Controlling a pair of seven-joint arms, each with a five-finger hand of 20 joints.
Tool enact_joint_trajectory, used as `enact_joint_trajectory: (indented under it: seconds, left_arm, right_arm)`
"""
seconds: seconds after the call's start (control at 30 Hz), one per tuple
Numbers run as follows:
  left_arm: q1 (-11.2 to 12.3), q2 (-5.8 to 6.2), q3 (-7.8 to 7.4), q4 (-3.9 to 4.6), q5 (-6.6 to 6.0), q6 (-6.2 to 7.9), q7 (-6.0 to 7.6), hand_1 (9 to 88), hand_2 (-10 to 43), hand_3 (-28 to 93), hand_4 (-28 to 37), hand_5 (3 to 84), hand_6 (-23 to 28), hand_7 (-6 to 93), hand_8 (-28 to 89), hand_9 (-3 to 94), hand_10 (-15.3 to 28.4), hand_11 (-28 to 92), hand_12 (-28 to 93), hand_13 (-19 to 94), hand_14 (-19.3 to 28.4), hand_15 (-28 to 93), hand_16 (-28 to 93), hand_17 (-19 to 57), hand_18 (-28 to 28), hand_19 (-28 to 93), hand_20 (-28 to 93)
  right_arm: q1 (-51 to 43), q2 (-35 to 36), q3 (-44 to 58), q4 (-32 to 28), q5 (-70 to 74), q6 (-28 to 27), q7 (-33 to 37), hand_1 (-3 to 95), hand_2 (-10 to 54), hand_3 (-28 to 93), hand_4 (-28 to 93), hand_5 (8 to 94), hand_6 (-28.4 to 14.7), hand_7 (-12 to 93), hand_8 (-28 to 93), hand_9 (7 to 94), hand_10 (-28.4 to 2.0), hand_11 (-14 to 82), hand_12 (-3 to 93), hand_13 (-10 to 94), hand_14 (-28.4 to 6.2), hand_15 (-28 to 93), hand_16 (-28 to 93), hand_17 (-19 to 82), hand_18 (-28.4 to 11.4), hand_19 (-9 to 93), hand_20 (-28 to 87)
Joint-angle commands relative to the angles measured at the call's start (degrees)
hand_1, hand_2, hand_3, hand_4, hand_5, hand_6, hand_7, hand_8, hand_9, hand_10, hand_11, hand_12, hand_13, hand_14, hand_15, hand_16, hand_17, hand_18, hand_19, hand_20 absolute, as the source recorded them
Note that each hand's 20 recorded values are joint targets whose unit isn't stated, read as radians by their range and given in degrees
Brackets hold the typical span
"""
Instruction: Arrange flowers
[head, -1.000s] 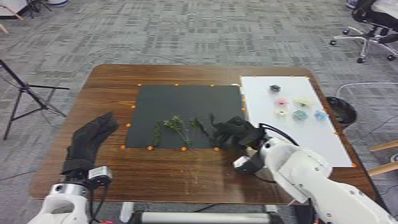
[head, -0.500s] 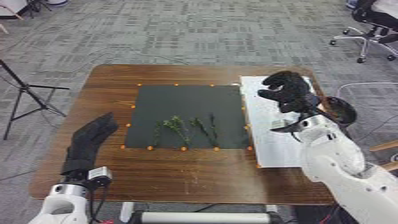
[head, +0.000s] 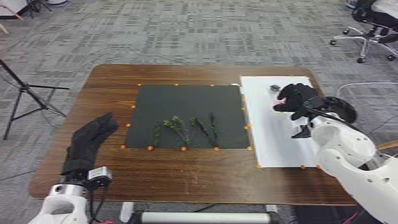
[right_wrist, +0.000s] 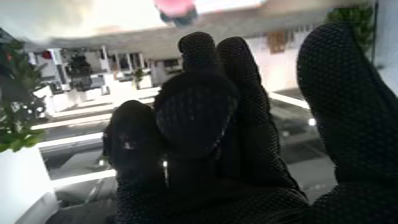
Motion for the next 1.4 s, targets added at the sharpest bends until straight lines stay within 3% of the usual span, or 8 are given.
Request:
enact_joint_trajectory:
  seconds: [0.03,0.57,0.7,0.83,0.97,1.03,1.2,1.4]
  left_arm:
    - [0.6,-0.54,-0.22,-0.40,0.02,-0.25,0.08,19.1,4.1,71,-28.3,43.5,3.5,9.6,-6,41.9,13.0,17,12,35,17.3,16,4,1.9,14.2,12,16]
    - [0.5,-0.48,-0.25,-0.22,0.15,-0.76,-0.17,19.1,4.3,71,-28.3,43.5,3.5,9.5,-6,41.8,13.0,16,12,35,17.3,16,4,1.9,14.2,12,16]
    - [0.5,-0.42,-0.35,-0.16,0.17,-0.85,-0.27,19.1,4.3,71,-28.3,43.5,3.5,9.4,-6,41.8,13.0,16,12,35,17.3,16,4,1.9,14.2,12,16]
    - [0.9,-0.37,-0.56,-0.04,0.15,-0.72,-0.50,19.1,4.3,71,-28.3,43.5,3.5,9.4,-6,41.8,13.1,16,12,35,17.3,16,4,1.9,14.2,12,16]
    - [0.5,0.71,-1.65,1.55,0.54,-0.99,-0.80,19.1,4.3,71,-28.3,43.5,3.5,9.4,-6,41.8,13.1,16,12,35,17.3,16,4,1.8,14.3,13,17]
    - [0.3,1.49,-2.38,2.63,0.86,0.59,-0.85,19.1,4.3,71,-28.3,43.5,3.5,9.4,-6,41.9,13.2,16,12,35,17.3,16,4,1.8,14.3,13,17]
    - [0.8,1.55,-5.16,3.30,1.27,2.70,-0.14,19.0,4.3,71,-28.3,44.1,3.5,9.8,-6,42.6,13.2,17,12,35,17.3,16,4,2.0,14.2,12,16]
    - [0.3,1.53,-5.32,4.11,0.52,3.91,0.79,17.9,5.3,71,-28.3,44.8,3.5,10.1,-6,43.1,13.3,17,12,35,17.4,16,4,2.1,14.1,12,16]
  right_arm:
    - [-0.6,-0.6,0.5,2.5,-2.0,-3.0,-0.3,40.8,-9.5,64,-13,63.0,-1.6,18,-5,69.6,-13.2,12.9,18.1,87,-4.6,59,31,57,-15.7,93,54]
    - [-0.6,-2.6,-3.4,6.2,-5.3,-4.0,-0.3,50.0,-9.5,61,-17,67.5,-0.9,18,0,74.4,-12.3,14.9,17.9,89,-3.2,60,31,60,-14.9,93,57]
    - [-0.7,-2.1,-4.2,6.5,-5.6,-1.6,0.2,62.0,-9.5,48,-13,71.5,-1.0,16,14,82.6,-9.9,6.7,30.0,90,-2.4,61,31,61,-14.5,93,58]
    - [-0.3,-1.3,-5.2,6.6,-5.4,1.3,-0.2,66.2,-9.5,49,-13,77.8,0.3,17,15,90.0,-8.3,5.5,33.9,92,-1.7,60,32,63,-13.6,93,58]
    - [1.4,-0.1,-5.9,3.9,-3.8,3.4,0.2,66.6,-9.5,51,-14,79.3,0.0,17,15,91.4,-8.2,5.8,34.6,93,-1.2,59,32,64,-13.2,93,58]
    - [3.4,0.4,-6.9,1.7,-2.0,4.1,0.3,66.5,-9.5,51,-14,79.6,-0.2,17,15,91.5,-8.2,6.0,34.8,93,-1.1,59,32,65,-13.2,93,59]
    - [12.1,1.6,-13.2,-4.9,3.8,5.4,-1.8,65.6,-9.5,53,-13,80.1,-0.1,17,15,92.1,-8.2,6.1,34.8,94,-1.0,59,32,65,-13.1,93,59]
    - [27.1,-2.2,-25.0,-8.4,13.7,3.4,-4.5,65.4,-9.5,53,-13,80.4,-0.1,17,15,92.3,-8.3,5.9,34.7,94,-0.9,59,33,65,-13.1,93,59]
